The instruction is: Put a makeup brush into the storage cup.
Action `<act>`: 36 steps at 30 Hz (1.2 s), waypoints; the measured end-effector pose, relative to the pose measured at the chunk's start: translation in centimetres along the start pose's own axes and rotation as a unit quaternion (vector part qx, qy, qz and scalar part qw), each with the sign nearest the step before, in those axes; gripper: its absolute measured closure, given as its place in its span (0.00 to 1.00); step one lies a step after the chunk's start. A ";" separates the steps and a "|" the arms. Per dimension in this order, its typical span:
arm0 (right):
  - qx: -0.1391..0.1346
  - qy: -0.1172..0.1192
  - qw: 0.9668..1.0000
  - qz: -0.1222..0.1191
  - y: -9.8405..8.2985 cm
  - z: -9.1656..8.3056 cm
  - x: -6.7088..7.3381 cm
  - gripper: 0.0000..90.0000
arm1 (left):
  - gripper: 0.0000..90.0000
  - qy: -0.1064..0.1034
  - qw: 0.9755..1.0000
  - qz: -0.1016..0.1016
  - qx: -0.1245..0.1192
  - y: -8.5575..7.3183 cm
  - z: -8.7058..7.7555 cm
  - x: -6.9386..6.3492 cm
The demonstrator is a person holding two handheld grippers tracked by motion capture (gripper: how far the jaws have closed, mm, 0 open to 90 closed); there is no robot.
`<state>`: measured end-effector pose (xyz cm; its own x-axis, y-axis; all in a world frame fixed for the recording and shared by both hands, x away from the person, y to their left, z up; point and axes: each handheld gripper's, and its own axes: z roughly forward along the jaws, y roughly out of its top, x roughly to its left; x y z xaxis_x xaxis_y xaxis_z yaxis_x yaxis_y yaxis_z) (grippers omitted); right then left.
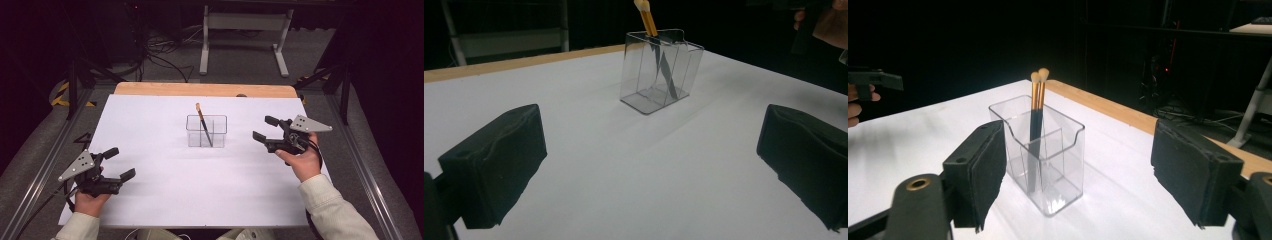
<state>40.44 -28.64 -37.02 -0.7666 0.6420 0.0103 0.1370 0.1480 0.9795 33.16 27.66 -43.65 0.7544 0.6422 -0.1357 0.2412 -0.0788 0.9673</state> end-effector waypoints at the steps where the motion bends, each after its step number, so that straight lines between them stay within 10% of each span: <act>1: 0.001 0.000 1.000 0.002 -0.2 -0.3 0.0 0.25 | 0.00 -0.002 1.000 0.000 -0.001 0.0 0.0 0.0; 36: 0.032 0.000 0.999 0.009 -7.8 -3.3 1.4 0.19 | 0.00 -0.026 1.000 0.006 0.004 -0.1 0.4 -0.2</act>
<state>36.25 -31.42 -43.95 -0.7633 0.6454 0.0278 0.1907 0.1839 0.9643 33.22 27.17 -43.79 0.7880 0.6008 -0.1348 0.2366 -0.0933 0.9671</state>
